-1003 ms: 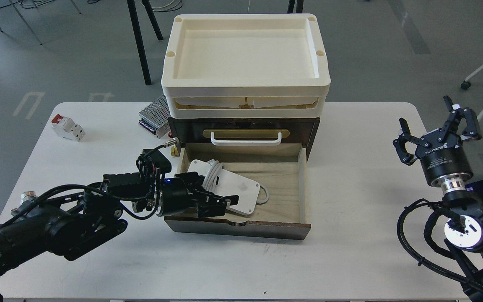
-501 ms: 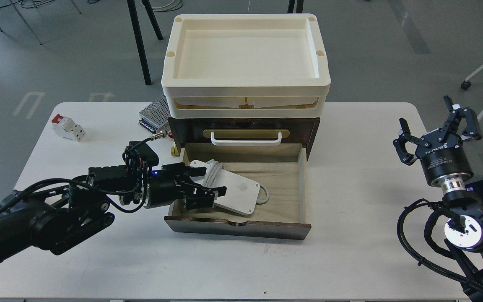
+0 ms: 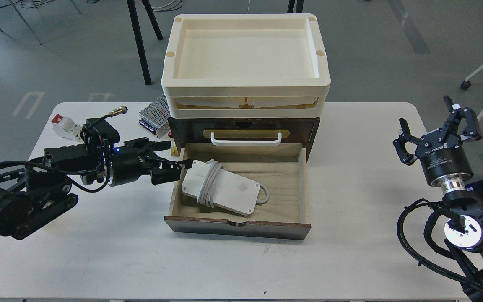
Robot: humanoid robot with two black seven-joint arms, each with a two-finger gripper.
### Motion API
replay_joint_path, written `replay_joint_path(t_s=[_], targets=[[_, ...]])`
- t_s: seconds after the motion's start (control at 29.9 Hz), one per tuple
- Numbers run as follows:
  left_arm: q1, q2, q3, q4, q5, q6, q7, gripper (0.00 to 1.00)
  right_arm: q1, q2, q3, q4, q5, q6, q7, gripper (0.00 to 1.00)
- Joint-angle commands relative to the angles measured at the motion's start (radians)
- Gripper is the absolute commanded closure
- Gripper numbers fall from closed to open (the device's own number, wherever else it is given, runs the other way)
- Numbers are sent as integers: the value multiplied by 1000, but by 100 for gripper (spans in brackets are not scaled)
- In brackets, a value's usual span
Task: Put charging cable into cabinet
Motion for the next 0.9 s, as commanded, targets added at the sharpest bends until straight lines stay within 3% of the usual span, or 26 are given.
replay_joint_path(t_s=[0.0,0.17,0.47,0.87], targets=[[17,76,-6,-6,-138,40,0,0,0,0,-1,0,0,0,0,1],[82,153,-6,-5,-465,61,0,0,0,0,-1,1,0,0,-1,0],[164,163,-4,15,-1080,54,0,0,0,0,-2,1,0,0,-1,1],[187,46,-41,172,-1660,31,0,0,-2,0,-4,1,0,0,-1,0]])
